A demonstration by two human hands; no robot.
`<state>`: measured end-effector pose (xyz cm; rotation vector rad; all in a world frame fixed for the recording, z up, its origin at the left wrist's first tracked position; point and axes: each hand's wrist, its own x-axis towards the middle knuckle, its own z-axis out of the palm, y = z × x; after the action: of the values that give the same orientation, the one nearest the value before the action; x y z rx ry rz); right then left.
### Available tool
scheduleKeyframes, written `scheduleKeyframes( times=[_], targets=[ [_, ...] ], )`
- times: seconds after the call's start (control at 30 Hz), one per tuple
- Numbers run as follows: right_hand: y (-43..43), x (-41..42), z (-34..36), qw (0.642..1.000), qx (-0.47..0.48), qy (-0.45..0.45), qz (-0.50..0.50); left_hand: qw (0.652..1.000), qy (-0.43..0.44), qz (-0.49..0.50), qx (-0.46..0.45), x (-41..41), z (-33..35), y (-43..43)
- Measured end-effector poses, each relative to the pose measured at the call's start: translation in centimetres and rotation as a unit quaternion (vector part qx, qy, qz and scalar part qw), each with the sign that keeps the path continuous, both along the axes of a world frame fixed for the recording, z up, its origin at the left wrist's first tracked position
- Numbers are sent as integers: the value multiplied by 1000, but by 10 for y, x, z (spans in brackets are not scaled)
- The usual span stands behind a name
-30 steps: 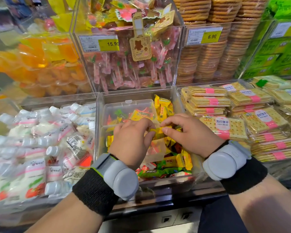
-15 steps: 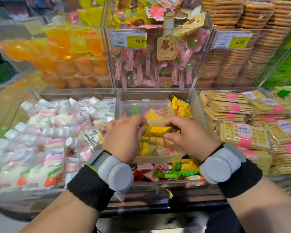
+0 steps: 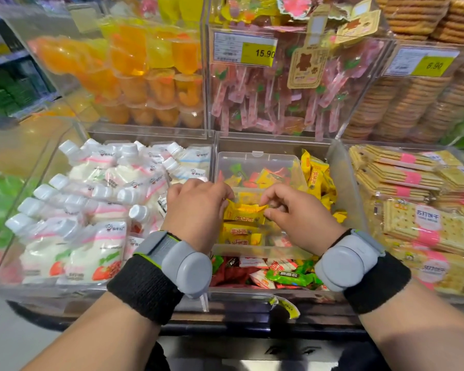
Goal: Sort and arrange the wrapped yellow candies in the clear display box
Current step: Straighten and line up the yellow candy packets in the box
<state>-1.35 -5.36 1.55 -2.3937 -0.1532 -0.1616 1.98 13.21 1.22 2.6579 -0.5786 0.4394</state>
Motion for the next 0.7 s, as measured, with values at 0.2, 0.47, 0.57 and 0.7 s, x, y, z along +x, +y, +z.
scheduleKeyframes(
  times=[0.2,0.47,0.57,0.7],
  targets=[
    [3,4,-6,1000,-5,22,-3,999,-13,-8,33,1,-7,1],
    [7,7,-13,999,13,49,1,996,-31,-9,82,-1,-9,1],
    [9,7,-13,999,-19,39,2,997,-32,-3,67,-4,-8,0],
    [10,6,-13,999,-17,39,3,997,-30,0,69,-6,-10,0]
  ],
)
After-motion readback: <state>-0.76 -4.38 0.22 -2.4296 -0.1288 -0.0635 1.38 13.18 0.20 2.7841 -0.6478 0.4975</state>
